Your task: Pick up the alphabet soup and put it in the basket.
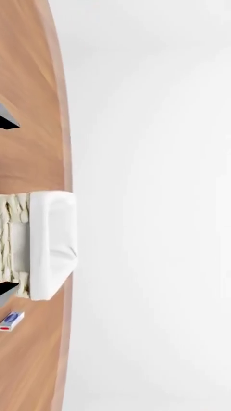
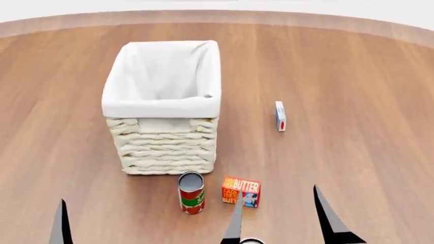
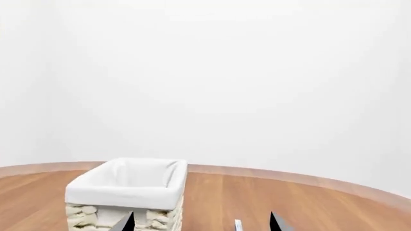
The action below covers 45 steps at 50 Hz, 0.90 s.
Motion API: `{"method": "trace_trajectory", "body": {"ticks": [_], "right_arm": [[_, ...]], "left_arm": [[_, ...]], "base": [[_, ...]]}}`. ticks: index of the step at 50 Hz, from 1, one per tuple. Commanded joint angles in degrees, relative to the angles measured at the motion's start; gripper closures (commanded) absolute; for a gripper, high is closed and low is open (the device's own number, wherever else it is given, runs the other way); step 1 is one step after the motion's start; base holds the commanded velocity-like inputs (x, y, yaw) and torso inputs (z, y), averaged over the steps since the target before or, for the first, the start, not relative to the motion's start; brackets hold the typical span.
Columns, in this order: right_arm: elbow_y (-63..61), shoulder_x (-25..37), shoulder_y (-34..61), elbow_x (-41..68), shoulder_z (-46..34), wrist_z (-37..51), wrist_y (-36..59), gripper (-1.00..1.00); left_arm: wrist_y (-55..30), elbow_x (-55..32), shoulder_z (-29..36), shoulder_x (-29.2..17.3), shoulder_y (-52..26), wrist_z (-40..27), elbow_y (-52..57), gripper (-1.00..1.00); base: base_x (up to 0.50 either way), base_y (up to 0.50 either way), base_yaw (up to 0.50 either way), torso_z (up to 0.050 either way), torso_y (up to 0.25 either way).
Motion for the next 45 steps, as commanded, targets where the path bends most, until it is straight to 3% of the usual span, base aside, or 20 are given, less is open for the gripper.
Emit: {"method": "trace_trajectory", "body": {"ticks": [1, 24, 31, 45], "right_arm": [[-0.53, 0.91, 0.44, 0.9, -0.61, 0.67, 0.42, -1.0], [1.68, 1.54, 0.7, 3.08, -1.02, 2.02, -1.24, -1.0], [1.11, 2.1, 0.71, 2.47, -1.45, 2.91, -0.56, -1.0], [1.5, 3.0, 0.68, 3.22, -1.97, 3.28, -0.53, -1.0]], "left_arm": [[-0.63, -0.03, 0.75, -0.96, -0.01, -1.1, 1.01, -1.0], [-0.86, -0.27, 2.05, -2.05, -0.55, -2.77, -0.22, -1.0], [-1.09, -0.9, 1.9, -2.42, -0.53, -3.1, -0.02, -1.0], [-1.09, -1.04, 2.68, -3.03, -0.63, -3.83, -0.2, -1.0]], "base": [[0.5, 0.0, 0.0, 0.0, 0.0], [0.5, 0.0, 0.0, 0.0, 0.001], [0.01, 0.0, 0.0, 0.0, 0.0], [0.0, 0.5, 0.0, 0.0, 0.0]]}}
